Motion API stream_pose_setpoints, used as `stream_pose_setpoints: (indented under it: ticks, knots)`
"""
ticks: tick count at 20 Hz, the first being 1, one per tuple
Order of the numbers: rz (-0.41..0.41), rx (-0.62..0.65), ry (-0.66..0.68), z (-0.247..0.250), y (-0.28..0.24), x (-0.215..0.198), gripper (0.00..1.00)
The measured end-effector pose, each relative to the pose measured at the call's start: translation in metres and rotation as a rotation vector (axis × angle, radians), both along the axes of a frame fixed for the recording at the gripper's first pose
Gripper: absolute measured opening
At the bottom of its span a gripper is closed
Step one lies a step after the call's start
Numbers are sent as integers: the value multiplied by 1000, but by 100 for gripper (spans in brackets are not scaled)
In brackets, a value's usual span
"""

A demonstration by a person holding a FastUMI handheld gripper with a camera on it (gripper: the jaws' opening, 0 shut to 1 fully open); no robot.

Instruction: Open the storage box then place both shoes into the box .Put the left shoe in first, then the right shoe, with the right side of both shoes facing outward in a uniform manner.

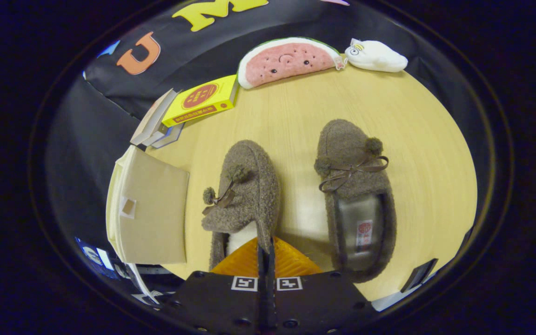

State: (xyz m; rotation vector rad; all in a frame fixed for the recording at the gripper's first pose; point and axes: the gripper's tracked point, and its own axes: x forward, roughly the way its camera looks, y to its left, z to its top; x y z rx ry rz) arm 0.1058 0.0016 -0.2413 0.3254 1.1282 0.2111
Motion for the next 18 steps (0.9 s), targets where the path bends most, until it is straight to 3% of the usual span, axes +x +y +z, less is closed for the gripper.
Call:
stream_pose_setpoints:
  ticks: [8,18]
  knots:
    - [16,31,-60,47,35,-28,0]
    - [69,141,-166,135,117,-72,0]
